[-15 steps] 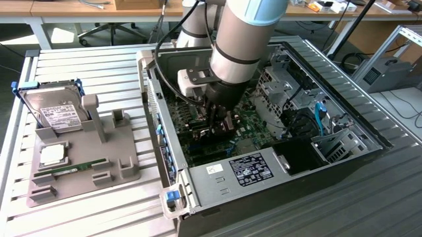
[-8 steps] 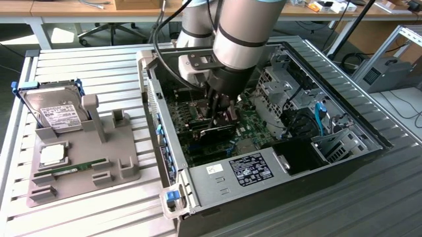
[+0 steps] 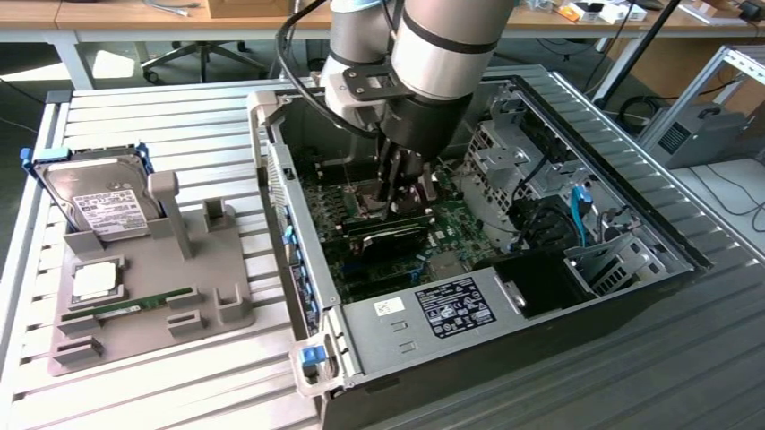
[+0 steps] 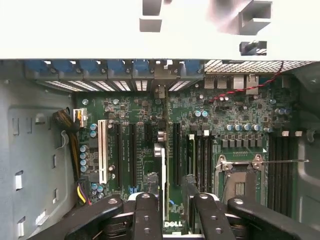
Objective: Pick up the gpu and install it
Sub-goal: 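Insert the gpu into the slot, then press down on the gpu until it lock into place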
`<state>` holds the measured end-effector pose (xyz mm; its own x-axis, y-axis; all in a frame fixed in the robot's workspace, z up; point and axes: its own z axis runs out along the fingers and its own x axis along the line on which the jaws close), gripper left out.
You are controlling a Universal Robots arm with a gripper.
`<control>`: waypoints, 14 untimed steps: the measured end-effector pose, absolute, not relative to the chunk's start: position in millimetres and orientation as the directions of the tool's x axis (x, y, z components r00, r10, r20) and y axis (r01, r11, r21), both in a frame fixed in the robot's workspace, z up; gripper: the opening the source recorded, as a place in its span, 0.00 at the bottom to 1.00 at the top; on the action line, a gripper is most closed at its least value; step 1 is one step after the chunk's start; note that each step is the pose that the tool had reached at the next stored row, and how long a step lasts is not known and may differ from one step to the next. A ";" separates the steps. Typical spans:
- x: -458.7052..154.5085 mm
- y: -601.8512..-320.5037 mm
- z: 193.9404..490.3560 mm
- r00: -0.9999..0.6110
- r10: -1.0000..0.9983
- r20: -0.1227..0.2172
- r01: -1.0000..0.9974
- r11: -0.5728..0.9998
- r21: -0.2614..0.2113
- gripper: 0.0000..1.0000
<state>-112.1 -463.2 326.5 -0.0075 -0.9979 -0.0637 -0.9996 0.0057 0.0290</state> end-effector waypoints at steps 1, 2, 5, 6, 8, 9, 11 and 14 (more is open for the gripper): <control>-112.1 -463.2 328.2 -0.008 -0.998 -0.063 -1.000 0.006 0.029 0.33; -112.1 -463.2 328.7 -0.008 -0.998 -0.064 -1.000 0.006 0.029 0.33; -112.1 -463.2 328.8 -0.008 -0.998 -0.063 -1.000 0.006 0.029 0.33; -112.1 -463.2 328.7 -0.008 -0.998 -0.063 -1.000 0.006 0.029 0.33; -112.1 -463.2 328.8 -0.008 -0.998 -0.063 -1.000 0.006 0.029 0.33; -112.1 -463.2 328.7 -0.008 -0.998 -0.063 -1.000 0.006 0.029 0.33; -112.1 -463.2 328.7 -0.008 -0.998 -0.063 -1.000 0.006 0.029 0.33; -112.1 -463.2 328.7 -0.008 -0.998 -0.064 -1.000 0.006 0.029 0.33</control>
<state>-112.1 -463.2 328.7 -0.0075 -0.9980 -0.0635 -0.9996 0.0057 0.0289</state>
